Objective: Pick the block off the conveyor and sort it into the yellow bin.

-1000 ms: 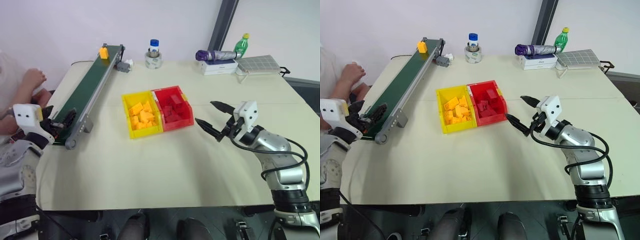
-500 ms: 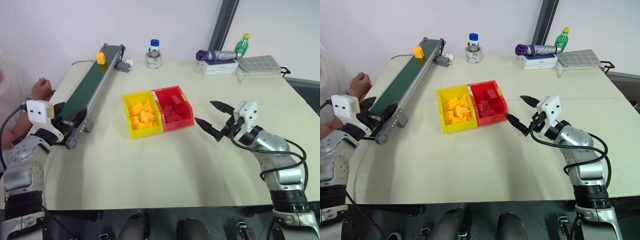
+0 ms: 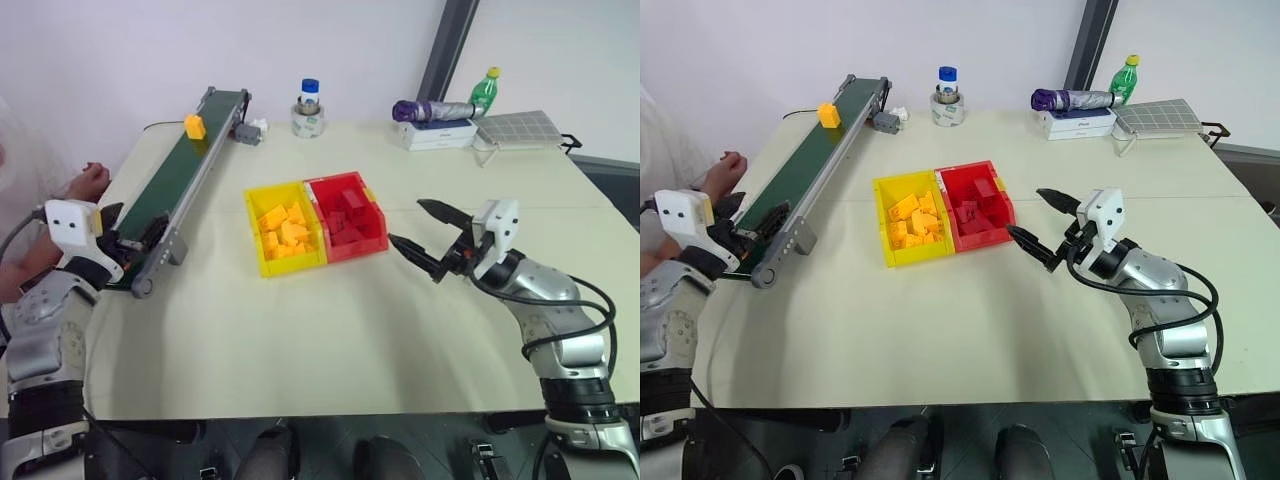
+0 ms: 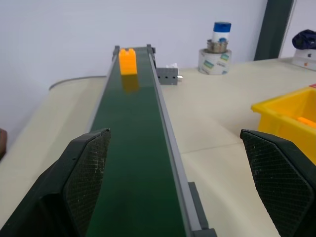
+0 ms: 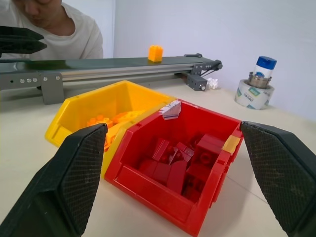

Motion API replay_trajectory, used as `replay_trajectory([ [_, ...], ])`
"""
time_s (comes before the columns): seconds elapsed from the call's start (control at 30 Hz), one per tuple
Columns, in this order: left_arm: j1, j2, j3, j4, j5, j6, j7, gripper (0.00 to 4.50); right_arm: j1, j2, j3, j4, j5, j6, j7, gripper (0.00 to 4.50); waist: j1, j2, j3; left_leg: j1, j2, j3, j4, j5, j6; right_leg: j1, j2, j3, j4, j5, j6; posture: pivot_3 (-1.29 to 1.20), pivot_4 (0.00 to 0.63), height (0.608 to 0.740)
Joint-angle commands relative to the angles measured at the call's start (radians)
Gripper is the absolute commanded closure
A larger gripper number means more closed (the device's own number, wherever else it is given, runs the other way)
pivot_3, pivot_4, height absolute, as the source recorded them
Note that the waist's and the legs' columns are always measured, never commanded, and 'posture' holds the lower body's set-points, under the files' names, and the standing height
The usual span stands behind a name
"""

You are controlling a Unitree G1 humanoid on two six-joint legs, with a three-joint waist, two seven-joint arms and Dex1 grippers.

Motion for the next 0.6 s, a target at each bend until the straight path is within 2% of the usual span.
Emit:
replay_trajectory([
  [0.03,0.023,0.015,0.056,-0.029,0.002,-0.04,0.015,0.06,-0.022,-0.001,-0.018,-0.012,-0.003,-0.024,0.0,0.0,0.0,0.0,0.0,0.0,0.0,0.0,0.0,0.0,0.0,0.0,0.0,0.0,0.0,0.0,0.0,0.0,0.15,0.74],
  [0.33,0.218,-0.019,0.233,-0.18,-0.059,-0.052,0.079,0.06,-0.033,-0.01,-0.014,0.002,-0.017,-0.032,0.018,0.0,0.001,0.0,0.0,0.0,0.0,0.001,-0.001,-0.001,-0.002,-0.002,0.0,0.002,0.0,0.0,0.0,0.0,0.15,0.74],
  [0.6,0.24,-0.043,0.193,-0.223,-0.082,0.001,0.087,0.06,-0.043,0.004,0.007,0.014,-0.042,-0.054,0.021,0.0,0.002,0.0,0.0,0.0,0.0,0.001,0.0,-0.001,-0.002,-0.001,-0.001,0.002,-0.001,0.0,0.0,0.0,0.15,0.74],
])
